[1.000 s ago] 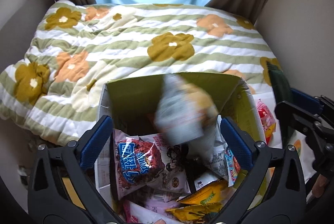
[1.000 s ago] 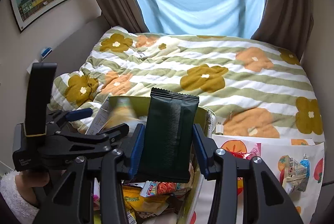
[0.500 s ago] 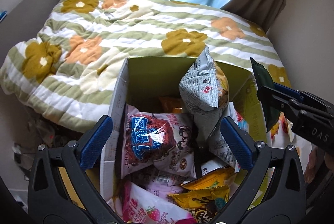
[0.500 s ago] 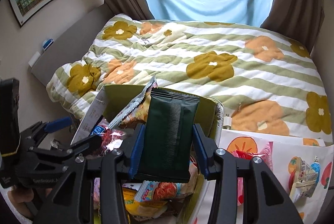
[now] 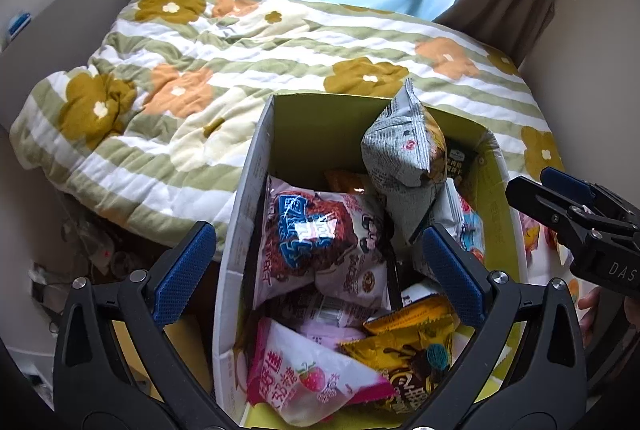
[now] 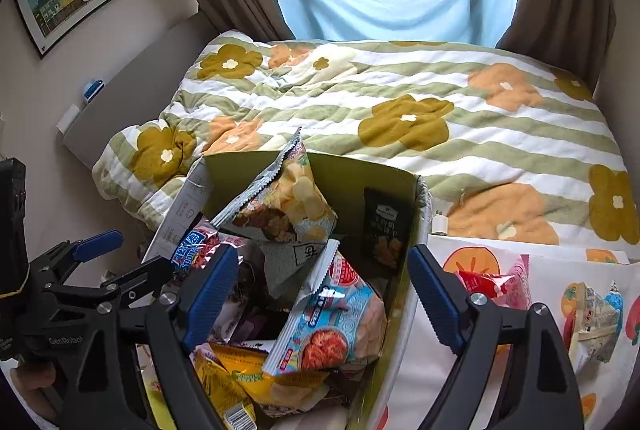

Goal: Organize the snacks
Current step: 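Move both tools back from the box toward the remaining snacks on the sheet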

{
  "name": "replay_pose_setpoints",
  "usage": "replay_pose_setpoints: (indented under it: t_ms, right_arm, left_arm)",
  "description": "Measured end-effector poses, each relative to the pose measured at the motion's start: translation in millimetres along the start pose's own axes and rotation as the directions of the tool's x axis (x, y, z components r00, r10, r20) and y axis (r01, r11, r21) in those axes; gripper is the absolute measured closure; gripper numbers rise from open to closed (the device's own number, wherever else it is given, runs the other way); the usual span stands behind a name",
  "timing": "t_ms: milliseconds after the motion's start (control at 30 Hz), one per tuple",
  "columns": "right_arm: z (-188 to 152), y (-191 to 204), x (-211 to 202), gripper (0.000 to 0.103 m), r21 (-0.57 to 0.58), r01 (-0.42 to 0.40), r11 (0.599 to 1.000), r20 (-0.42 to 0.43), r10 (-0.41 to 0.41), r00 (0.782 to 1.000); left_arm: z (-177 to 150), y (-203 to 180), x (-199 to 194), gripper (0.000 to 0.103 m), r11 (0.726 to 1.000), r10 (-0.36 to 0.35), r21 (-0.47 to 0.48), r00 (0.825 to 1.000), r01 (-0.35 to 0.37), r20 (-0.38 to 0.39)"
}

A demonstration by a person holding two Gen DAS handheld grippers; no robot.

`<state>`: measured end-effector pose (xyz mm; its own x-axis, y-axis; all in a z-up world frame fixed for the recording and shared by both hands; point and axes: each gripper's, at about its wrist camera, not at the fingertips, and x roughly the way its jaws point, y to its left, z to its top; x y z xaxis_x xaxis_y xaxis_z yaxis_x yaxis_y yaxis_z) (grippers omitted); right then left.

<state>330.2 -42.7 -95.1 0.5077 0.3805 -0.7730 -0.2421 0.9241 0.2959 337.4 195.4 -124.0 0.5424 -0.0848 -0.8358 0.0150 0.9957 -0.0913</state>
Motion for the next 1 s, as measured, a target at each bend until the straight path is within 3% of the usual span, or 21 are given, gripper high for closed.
replay_pose_setpoints:
  t_ms: [367, 767, 800, 867, 1000]
  right_arm:
    - [-17.4, 10.7, -50.0, 0.019, 0.014, 0.018, 1.0, 0.081, -0.019, 0.997]
    - [-43.2, -16.8, -123.7, 0.019, 0.058, 0.136, 0.989, 0.163, -0.144, 0.976]
    - [-45.7, -20.7, -128.2, 0.017, 0.063, 0.141, 0.988, 0.169, -0.15, 0.974]
    - [-50.7, -34.6, -140.8, 0.002, 0.079, 0.152, 0.985, 0.186, -0.165, 0.969]
    - [-59.2, -63.1, -161.6, 0.0, 0.077, 0.161, 0.984, 0.212, -0.174, 0.962]
  left_arm:
    - [-11.1, -6.2, -37.7, 0.001, 0.998, -0.045, 0.035, 0.998, 0.044, 0.051]
    - [-15.7, -65.8, -71.3, 0.001, 0.987, -0.125, 0.118, 0.986, 0.112, 0.11]
    - [-16.7, -74.9, -73.2, 0.001, 0.985, -0.131, 0.123, 0.985, 0.117, 0.112]
    - [-17.7, -90.9, -75.1, 0.001, 0.984, -0.137, 0.132, 0.984, 0.122, 0.112]
    - [-18.6, -137.2, -77.4, 0.001, 0.983, -0.139, 0.134, 0.983, 0.123, 0.117]
